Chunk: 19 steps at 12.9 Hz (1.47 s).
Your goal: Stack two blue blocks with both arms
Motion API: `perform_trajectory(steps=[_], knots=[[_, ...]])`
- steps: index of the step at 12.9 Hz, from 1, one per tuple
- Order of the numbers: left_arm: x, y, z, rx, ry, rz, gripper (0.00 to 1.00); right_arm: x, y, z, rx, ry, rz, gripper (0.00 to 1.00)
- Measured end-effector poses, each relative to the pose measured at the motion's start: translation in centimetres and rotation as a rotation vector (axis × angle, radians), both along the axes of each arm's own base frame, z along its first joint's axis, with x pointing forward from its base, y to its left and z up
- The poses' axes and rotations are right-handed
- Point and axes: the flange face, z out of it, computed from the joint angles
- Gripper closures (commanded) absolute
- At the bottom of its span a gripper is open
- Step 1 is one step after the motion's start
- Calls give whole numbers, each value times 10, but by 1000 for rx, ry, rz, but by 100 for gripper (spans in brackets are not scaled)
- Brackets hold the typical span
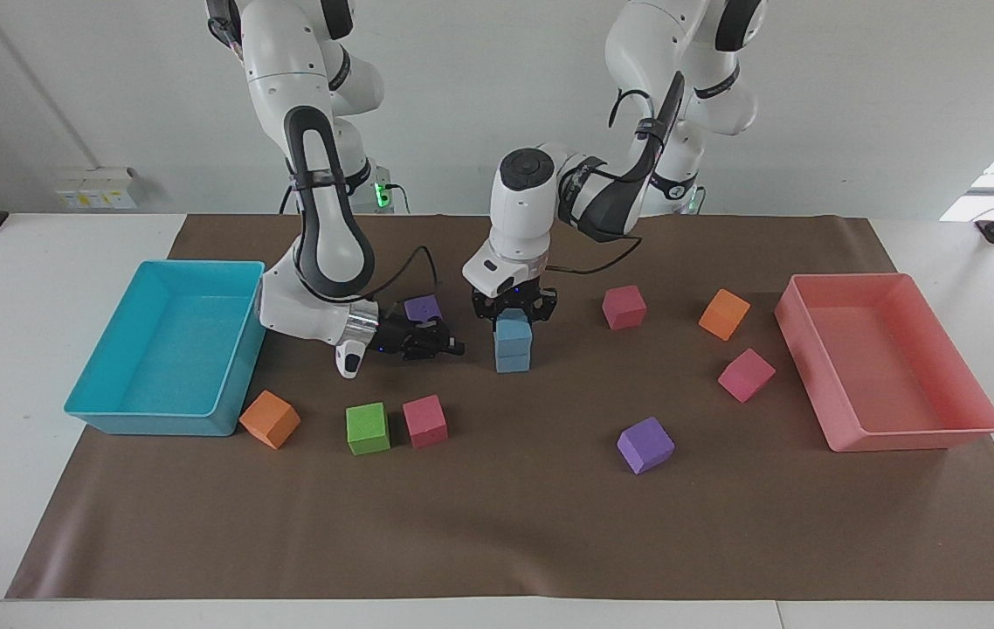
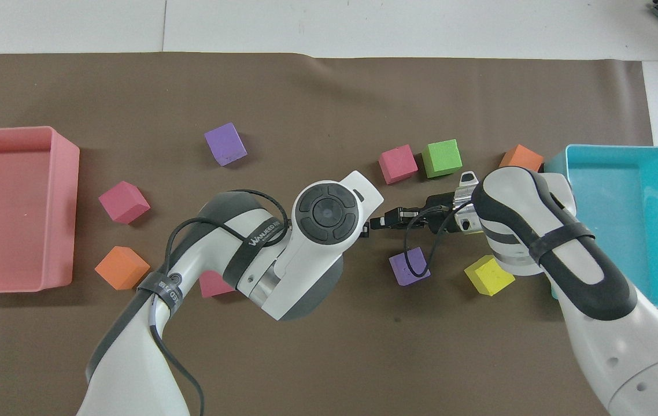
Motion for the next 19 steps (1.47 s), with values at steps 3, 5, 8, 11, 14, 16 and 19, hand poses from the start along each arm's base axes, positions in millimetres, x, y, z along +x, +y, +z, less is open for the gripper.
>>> perform_trajectory(steps=[3,5,8,11,14,16,19], knots=[[-3,1,1,3,1,-3,95,0,1,0,1,0,0,100],[-4,1,2,1,-1,-5,95,0,1,0,1,0,0,100],[-7,-2,3,0,-3,-12,95,0,1,0,1,0,0,100],[-9,-4,4,-1,-4,-16,92,0,1,0,1,0,1,100],[-10,-5,4,-1,-4,-17,66,0,1,0,1,0,1,100],[-10,-5,4,-1,-3,-17,43,0,1,0,1,0,1,100],[-10,-5,3,-1,-3,-18,0,0,1,0,1,0,1,100]])
